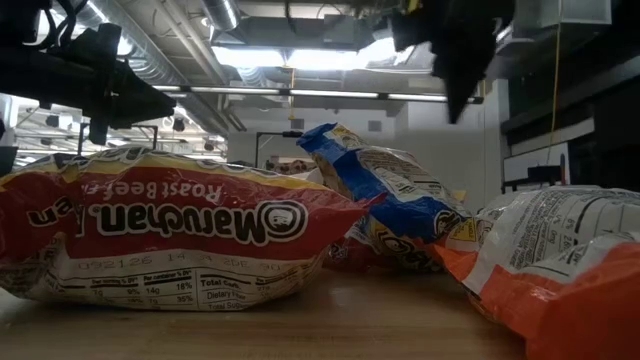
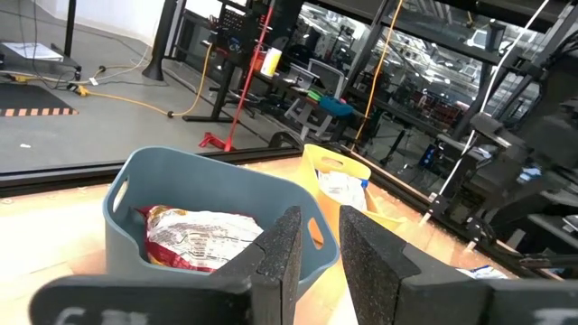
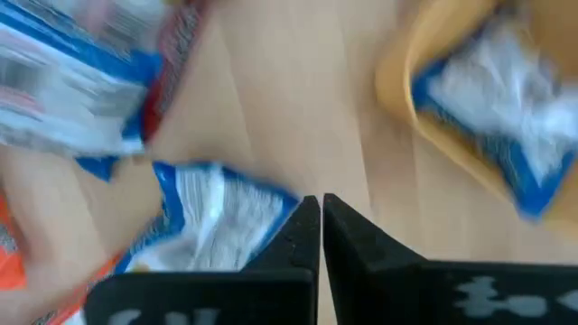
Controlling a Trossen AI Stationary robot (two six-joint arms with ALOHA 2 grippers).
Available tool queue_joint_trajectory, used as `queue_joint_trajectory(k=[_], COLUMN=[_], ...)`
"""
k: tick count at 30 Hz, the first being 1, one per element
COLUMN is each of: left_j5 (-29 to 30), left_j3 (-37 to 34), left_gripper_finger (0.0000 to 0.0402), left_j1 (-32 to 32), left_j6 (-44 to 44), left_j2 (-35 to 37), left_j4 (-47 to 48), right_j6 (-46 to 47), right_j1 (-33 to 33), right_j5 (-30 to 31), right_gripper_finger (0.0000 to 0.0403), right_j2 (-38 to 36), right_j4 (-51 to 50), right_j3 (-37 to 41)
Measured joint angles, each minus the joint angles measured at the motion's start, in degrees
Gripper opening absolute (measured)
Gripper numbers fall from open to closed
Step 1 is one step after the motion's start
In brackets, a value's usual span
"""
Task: Sort Maruchan noodles
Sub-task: Put the right blue noodle pack into the yellow bin
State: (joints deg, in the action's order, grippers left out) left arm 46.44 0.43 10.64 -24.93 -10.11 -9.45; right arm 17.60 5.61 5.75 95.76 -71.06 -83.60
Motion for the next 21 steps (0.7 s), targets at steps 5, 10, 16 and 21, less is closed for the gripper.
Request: queue_joint_trajectory(k=[5, 10, 16, 21], left_j5=[0.0, 0.0, 0.0, 0.0], left_j3=[0.0, 0.0, 0.0, 0.0], left_gripper_finger=[0.0073, 0.0073, 0.0073, 0.0073], left_j1=[0.0, 0.0, 0.0, 0.0], left_j6=[0.0, 0.1, 0.1, 0.1], left_j2=[0.0, 0.0, 0.0, 0.0], left_j4=[0.0, 0.0, 0.0, 0.0], right_j6=[11.6, 20.5, 32.1, 36.5], right_j1=[2.6, 10.5, 15.7, 15.3], right_j5=[-10.5, -7.7, -2.2, -3.6], right_gripper_finger=[0.0081, 0.0215, 0.0342, 0.0353], right_j2=[-0.7, -1.0, -1.0, -1.0], right_j4=[-1.2, 7.9, 14.2, 20.1], right_j3=[2.2, 6.3, 15.3, 24.7])
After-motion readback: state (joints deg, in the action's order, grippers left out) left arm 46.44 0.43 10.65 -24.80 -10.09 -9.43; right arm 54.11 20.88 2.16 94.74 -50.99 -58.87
